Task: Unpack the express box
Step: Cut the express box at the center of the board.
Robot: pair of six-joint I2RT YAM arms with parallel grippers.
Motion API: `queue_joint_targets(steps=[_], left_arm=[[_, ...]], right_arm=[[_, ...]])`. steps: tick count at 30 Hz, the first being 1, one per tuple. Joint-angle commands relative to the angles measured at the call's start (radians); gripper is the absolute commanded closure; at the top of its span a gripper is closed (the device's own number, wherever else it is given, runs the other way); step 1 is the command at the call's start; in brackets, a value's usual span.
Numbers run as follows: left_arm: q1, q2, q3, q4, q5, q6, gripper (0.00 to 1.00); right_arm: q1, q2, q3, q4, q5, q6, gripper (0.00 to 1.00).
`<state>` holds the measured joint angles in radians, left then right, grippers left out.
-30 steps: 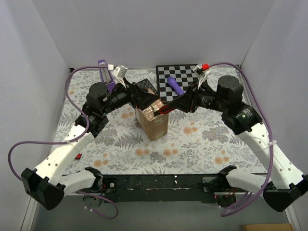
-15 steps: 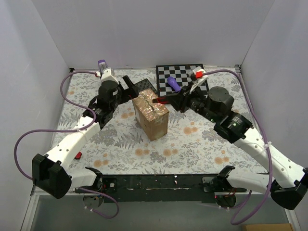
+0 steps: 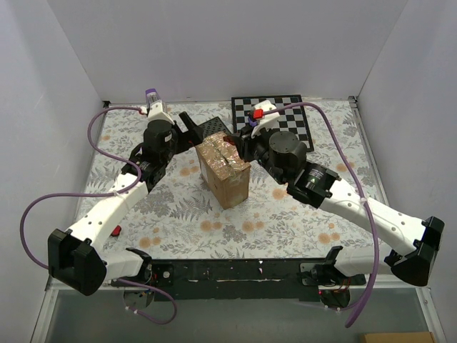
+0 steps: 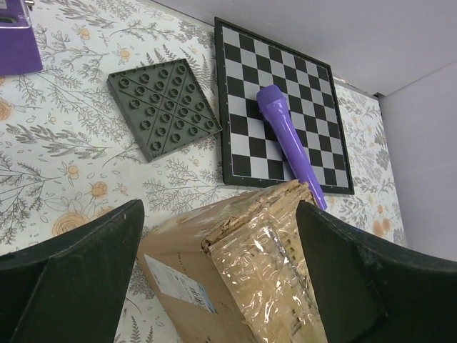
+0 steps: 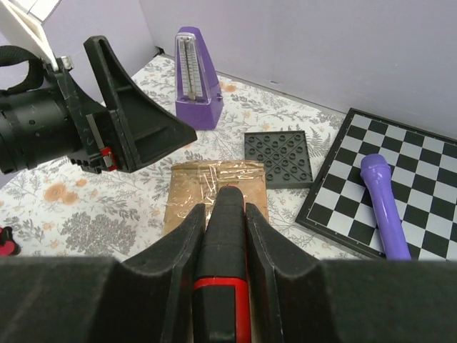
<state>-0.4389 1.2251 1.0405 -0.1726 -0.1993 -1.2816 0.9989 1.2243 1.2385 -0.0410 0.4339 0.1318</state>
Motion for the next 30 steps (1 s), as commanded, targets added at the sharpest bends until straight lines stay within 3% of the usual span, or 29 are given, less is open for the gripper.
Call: queue_joint_targets(steps=[1,7,12,21,30], left_arm=[[0.009,-0.001,0.001,0.028,0.055,0.039,0.14],[0.025,0.004,-0.022,0.067,0.149,0.076,0.19],[0.052,0.036,-0.034,0.071,0.294,0.119,0.42],[0.083,0.048,-0.059,0.087,0.37,0.134,0.41],[0.092,0.065,-0.069,0.117,0.435,0.136,0.63]], right_arm=[[0.006,-0.005,0.038,0.136,0.069,-0.018,0.99],[0.004,0.027,0.068,0.121,0.04,-0.005,0.99],[0.006,0.027,0.058,0.115,0.029,0.003,0.99],[0.006,0.034,0.052,0.112,0.008,0.009,0.99],[0.006,0.035,0.041,0.109,-0.009,0.011,0.99]])
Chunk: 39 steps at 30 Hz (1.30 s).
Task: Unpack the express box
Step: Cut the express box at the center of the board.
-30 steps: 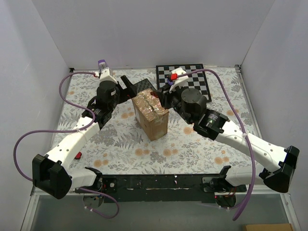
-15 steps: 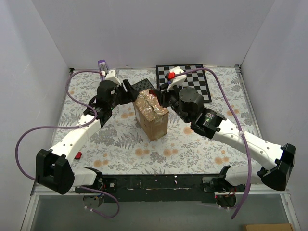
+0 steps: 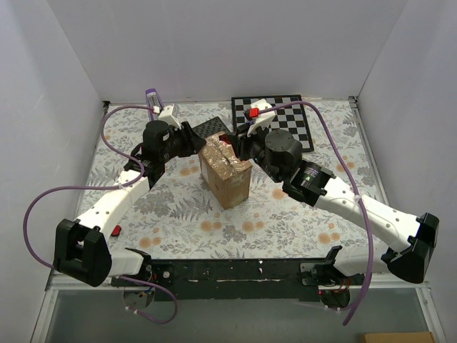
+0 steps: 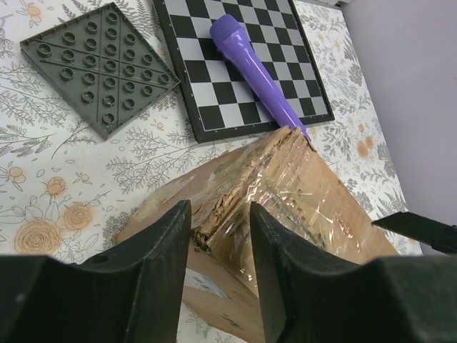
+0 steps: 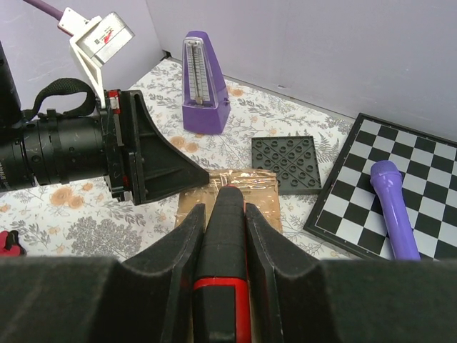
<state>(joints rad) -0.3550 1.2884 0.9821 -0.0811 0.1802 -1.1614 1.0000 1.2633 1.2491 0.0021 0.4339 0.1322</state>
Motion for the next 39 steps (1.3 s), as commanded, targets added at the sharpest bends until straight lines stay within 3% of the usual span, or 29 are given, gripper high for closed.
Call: queue_joint_targets(steps=[1,16,39], left_arm=[[0.01,0.006,-0.008,0.026,0.061,0.017,0.65],[0.01,-0.009,-0.054,0.05,0.108,0.028,0.93],[0.01,-0.021,-0.075,0.072,0.168,0.08,1.0]], right_arm=[[0.003,-0.004,0.03,0.065,-0.007,0.014,0.99],[0.005,0.034,0.01,0.07,-0.018,0.027,0.99],[0.005,0.059,-0.097,0.283,-0.044,-0.128,0.99]])
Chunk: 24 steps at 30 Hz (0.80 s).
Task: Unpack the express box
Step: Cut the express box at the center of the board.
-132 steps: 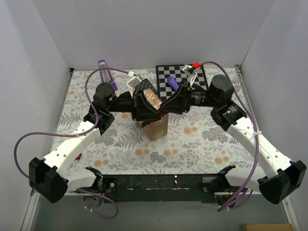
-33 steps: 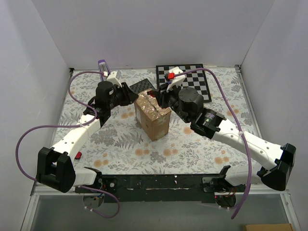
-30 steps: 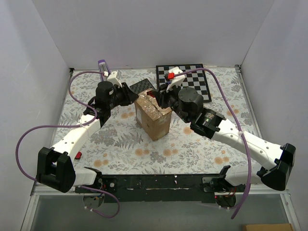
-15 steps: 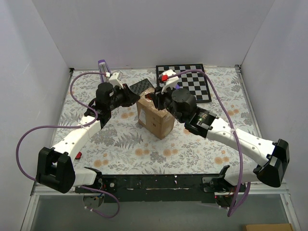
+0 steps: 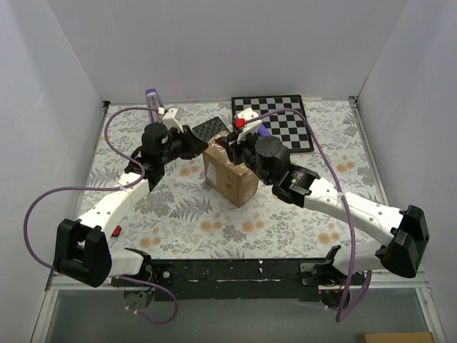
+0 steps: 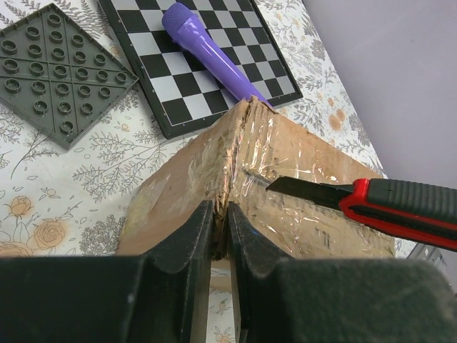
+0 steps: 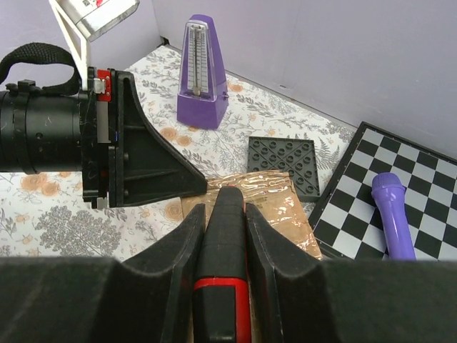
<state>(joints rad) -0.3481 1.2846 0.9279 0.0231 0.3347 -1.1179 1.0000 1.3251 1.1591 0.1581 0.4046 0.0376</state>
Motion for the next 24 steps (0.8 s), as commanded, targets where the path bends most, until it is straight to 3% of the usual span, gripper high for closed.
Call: queue_joint_targets(steps=[1,24], left_arm=[[0.003,-0.019,-0.021,-0.032,0.017,0.039,1.0],[0.003,-0.033,-0.035,-0.037,0.032,0.066,1.0]], right_arm=[[0.005,-0.001,-0.01,0.13,-0.018,-0.034,0.99],[0.002,0.02,-0.061,0.21,-0.056,-0.136,0.99]])
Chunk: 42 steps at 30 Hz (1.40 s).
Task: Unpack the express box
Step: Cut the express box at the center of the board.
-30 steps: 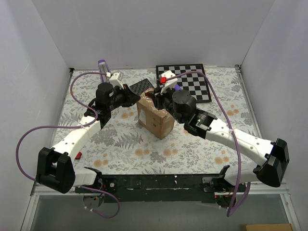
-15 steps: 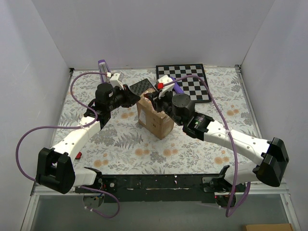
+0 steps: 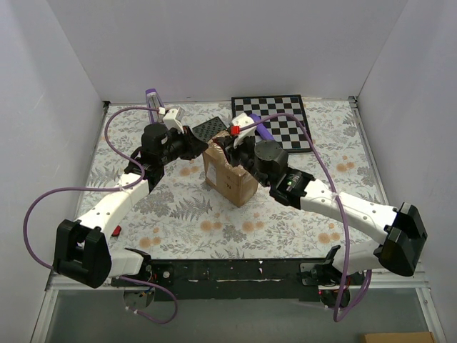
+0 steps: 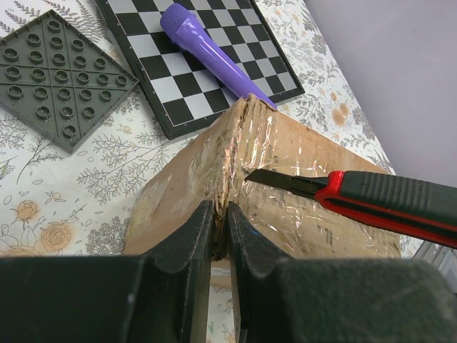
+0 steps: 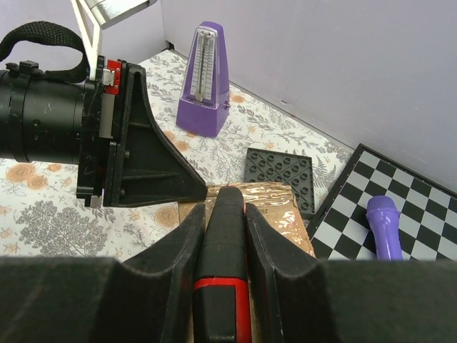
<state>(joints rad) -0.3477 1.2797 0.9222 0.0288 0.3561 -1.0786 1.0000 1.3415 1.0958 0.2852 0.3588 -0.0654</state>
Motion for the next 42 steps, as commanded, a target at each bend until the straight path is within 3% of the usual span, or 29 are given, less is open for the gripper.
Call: queue_joint_targets(steps=[1,12,42], left_arm=[[0.003,-0.029,-0.031,-0.043,0.011,0.028,1.0],[0.003,-0.029,-0.034,-0.044,0.021,0.026,1.0],[0.003,-0.022,-0.017,-0.043,0.029,0.022,1.0]], right_arm=[[0.0,0.005,0.001,0.085,-0.014,-0.034,0.99],[-0.008,0.007,-0.022,0.072,-0.038,-0.059,0.99],[-0.026,-0.068,-0.002,-0.215,-0.054,-0.102,0.99]])
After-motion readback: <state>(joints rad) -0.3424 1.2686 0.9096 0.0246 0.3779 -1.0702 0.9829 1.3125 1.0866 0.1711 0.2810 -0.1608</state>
